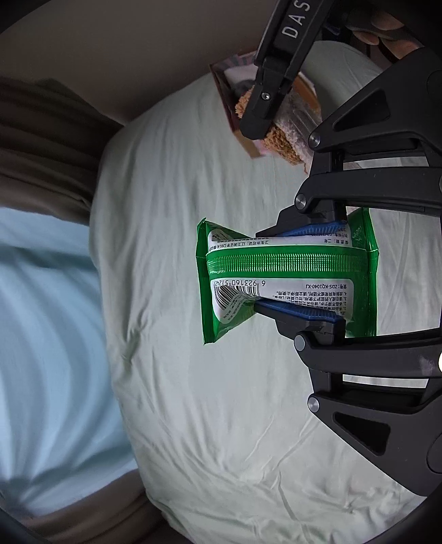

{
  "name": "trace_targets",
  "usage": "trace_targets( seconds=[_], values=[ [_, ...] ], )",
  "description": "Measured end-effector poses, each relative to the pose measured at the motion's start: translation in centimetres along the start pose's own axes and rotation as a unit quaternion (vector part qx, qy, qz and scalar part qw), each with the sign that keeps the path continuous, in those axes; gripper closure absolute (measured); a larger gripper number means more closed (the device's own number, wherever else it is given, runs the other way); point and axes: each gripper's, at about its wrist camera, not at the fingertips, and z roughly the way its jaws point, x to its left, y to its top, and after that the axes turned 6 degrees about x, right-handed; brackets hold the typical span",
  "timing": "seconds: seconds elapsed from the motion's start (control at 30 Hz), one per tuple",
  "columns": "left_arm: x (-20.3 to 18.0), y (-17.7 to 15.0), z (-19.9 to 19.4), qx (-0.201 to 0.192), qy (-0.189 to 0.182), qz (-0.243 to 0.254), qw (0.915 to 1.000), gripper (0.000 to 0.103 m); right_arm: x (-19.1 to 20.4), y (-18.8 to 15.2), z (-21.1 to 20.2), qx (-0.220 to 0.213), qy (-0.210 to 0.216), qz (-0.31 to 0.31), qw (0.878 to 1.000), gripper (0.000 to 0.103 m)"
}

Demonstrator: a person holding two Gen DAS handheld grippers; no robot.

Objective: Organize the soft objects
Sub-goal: 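Lift and carry the packet and keychain with both tools over the box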

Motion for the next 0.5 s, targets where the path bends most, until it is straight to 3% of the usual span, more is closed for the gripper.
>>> trace_targets(
  seconds=[0.2,0.5],
  values=[
    [-4.4,-0.3,-3.7,-0.019,-0.016,0.023,0.9994,0.073,-1.7,0.2,-5.6,-0.038,-0.005,-0.016,0.999,0.067],
    [-14.0,-0.2,-5.6,-0.030,-0.029,0.050,0.9978,0.073,-7.4,2.4,-12.6,-0.076,-0.012,-0.042,0.996,0.067]
  ],
)
